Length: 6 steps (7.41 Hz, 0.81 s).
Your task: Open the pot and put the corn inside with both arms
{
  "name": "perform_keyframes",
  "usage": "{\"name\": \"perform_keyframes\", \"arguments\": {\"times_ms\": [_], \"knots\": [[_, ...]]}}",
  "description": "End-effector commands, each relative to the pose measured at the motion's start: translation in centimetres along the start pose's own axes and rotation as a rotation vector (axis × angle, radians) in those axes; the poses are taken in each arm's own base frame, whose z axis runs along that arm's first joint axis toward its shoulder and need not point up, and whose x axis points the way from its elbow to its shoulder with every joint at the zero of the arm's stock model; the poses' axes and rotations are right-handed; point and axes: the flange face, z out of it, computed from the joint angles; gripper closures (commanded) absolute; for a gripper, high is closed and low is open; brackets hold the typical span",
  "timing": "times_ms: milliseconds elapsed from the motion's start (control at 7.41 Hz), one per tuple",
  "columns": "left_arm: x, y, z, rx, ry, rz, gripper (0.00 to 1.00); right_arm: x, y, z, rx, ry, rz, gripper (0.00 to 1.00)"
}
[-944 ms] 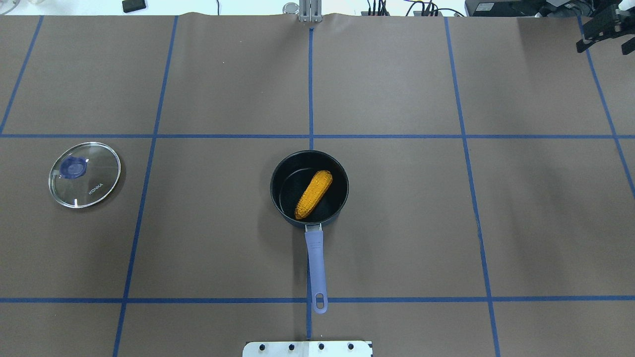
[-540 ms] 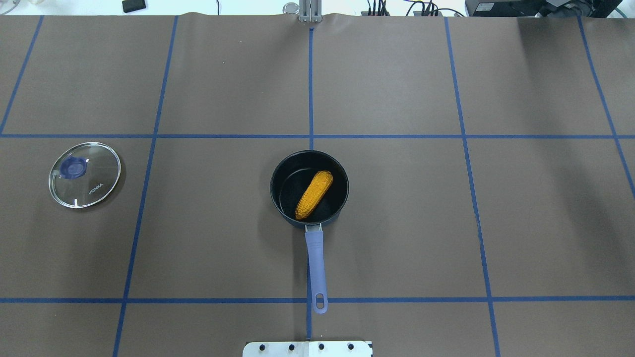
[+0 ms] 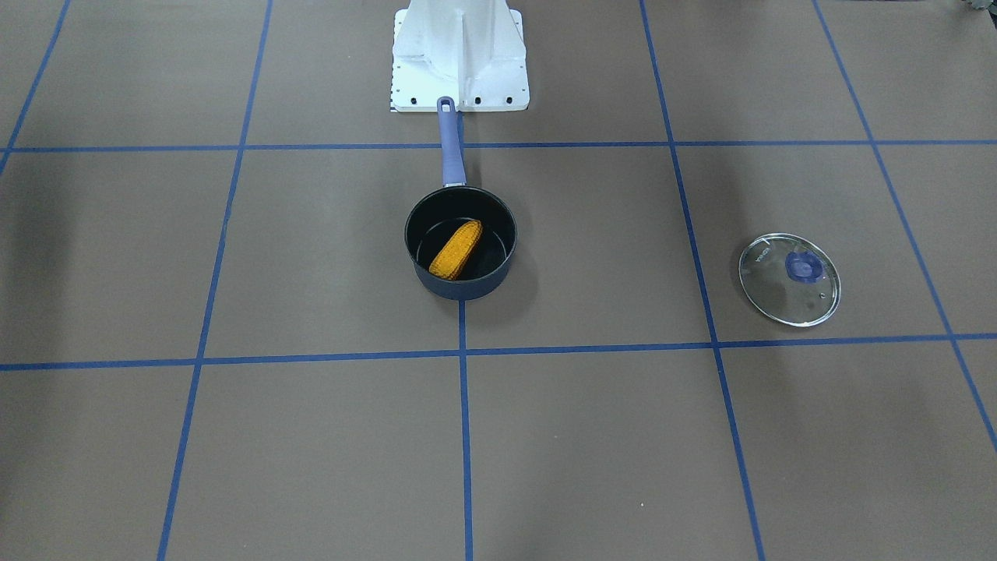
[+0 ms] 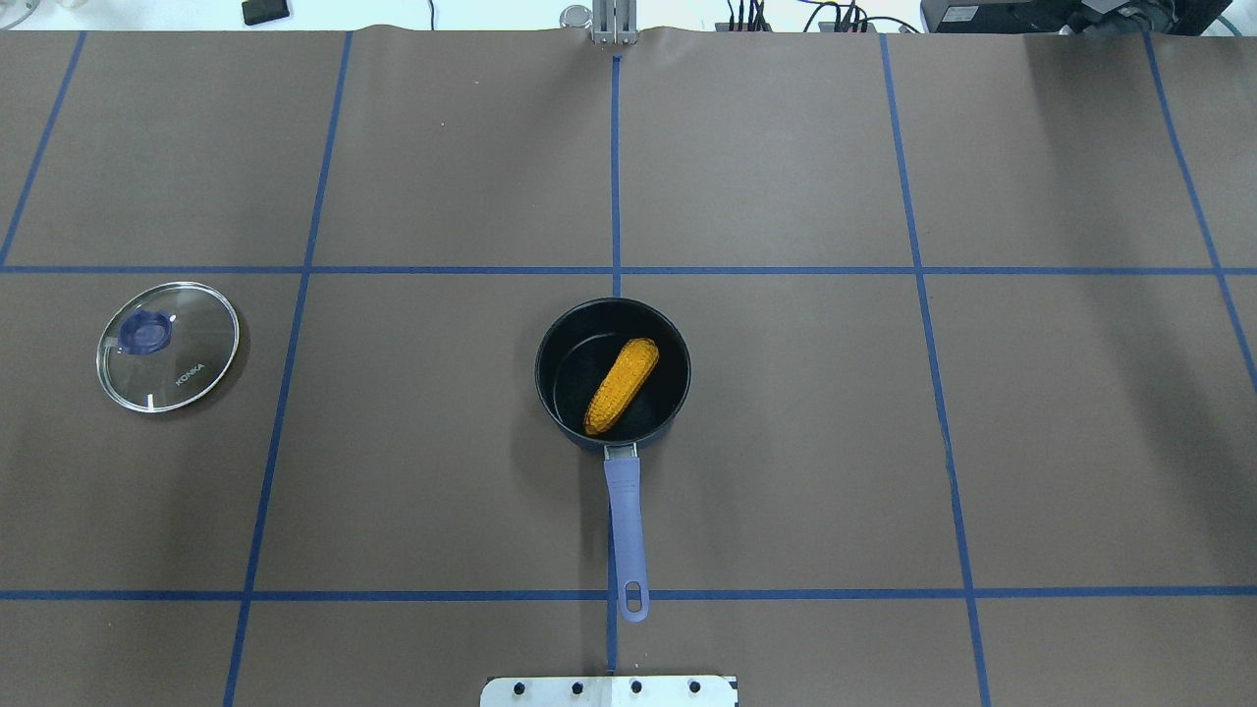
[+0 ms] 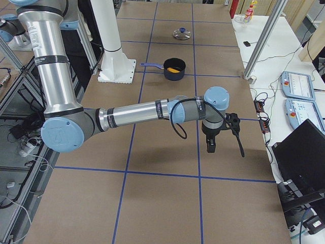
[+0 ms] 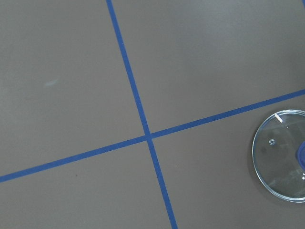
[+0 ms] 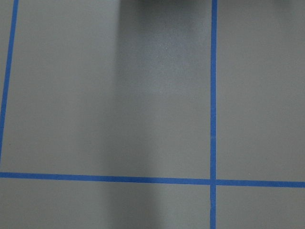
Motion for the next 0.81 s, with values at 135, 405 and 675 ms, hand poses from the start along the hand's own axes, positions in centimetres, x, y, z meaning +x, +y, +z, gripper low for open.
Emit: {"name": "perform_keyframes", "arguments": {"times_ms": [135, 405, 675], "knots": [[0.6, 0.4, -0.4, 0.008, -0.005, 0.004, 0.02, 1.8, 4.3, 1.1, -0.027, 0.002, 0.019, 0.0], [0.8, 0.4, -0.4, 0.008, -0.002, 0.003, 0.02, 2.4, 4.9, 1.6, -0.038, 0.002, 0.027, 0.0], [0.8, 0.4, -0.4, 0.007, -0.003, 0.002, 0.02, 2.5, 5.0, 1.7, -0.041, 0.002, 0.033, 0.0]]}}
